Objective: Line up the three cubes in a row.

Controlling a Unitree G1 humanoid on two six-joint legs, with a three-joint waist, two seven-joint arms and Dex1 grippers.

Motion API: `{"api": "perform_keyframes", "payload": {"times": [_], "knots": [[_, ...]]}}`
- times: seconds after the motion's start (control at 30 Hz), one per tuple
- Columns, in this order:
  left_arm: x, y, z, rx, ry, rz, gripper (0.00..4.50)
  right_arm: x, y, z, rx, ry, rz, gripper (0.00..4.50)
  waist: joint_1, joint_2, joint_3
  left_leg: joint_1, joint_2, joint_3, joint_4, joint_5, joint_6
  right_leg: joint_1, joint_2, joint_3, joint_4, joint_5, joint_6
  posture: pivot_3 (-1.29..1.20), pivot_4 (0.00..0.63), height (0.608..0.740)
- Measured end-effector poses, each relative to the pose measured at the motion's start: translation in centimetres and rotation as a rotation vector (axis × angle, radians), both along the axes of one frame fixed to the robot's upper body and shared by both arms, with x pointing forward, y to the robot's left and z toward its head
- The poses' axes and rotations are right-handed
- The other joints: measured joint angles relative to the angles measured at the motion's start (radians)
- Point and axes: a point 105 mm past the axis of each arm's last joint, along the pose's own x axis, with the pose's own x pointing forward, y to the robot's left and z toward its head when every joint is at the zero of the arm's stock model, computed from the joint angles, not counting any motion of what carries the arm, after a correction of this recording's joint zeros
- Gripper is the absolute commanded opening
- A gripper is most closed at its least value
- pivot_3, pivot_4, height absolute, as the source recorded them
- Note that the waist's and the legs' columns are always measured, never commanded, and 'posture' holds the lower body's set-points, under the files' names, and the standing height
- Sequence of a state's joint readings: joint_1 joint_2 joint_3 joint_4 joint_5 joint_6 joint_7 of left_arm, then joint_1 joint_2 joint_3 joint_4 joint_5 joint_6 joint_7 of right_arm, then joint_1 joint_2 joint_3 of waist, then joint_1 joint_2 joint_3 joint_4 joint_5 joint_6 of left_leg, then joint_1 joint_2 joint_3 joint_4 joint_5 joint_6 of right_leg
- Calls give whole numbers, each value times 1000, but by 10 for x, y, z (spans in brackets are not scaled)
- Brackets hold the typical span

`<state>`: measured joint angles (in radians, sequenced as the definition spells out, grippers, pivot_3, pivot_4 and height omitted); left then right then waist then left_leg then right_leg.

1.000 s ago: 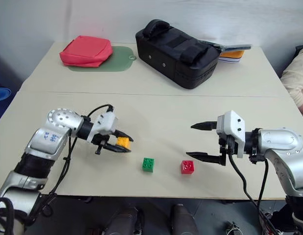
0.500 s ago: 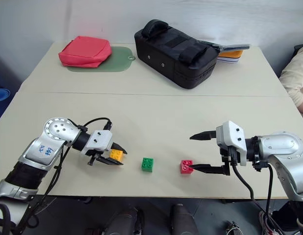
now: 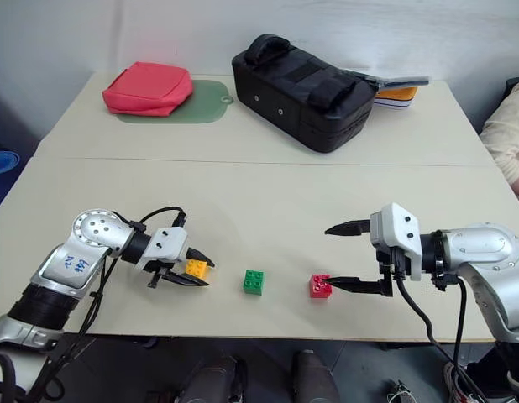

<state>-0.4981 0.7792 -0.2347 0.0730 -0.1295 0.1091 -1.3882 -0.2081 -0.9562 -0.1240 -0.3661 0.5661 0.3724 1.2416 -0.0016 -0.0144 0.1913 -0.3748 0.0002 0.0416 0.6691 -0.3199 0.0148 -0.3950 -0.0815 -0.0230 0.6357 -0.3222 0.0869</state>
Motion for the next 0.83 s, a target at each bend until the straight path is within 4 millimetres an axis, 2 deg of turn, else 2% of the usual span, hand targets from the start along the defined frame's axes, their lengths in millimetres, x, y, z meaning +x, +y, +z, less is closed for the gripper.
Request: {"api": "perform_keyframes", "payload": {"times": [0.1,0.23,0.4,0.53,0.7,0.83], "knots": [[-2,5,-10,1,44,24,3232,1,0,0,-1,-5,-5,4500,0,0,0,0,0,0,0,0,0,0,0,0,0,0,0,0,150,740],[-3,9,-6,-9,63,40,4462,1,0,0,-3,-4,-4,4500,0,0,0,0,0,0,0,0,0,0,0,0,0,0,0,0,150,740],[-9,25,20,-38,88,77,4490,-6,-8,-8,-33,43,-3,4500,-1,0,0,0,0,0,-2,0,0,0,0,0,0,0,0,0,150,740],[-20,45,43,-37,79,106,4490,-15,-29,-9,-61,64,-34,4500,-1,0,0,0,0,0,-3,0,0,0,0,0,-1,0,0,0,150,740],[-32,87,67,21,48,229,4490,-31,-66,2,-49,89,-88,4500,-3,0,0,2,1,0,-5,-1,2,2,0,0,-5,0,-1,0,150,740],[-41,98,78,4,46,273,4490,-45,-81,-3,-67,137,-103,4500,-3,0,0,4,1,0,-5,-3,4,3,-1,0,-6,0,-1,0,150,740]]}}
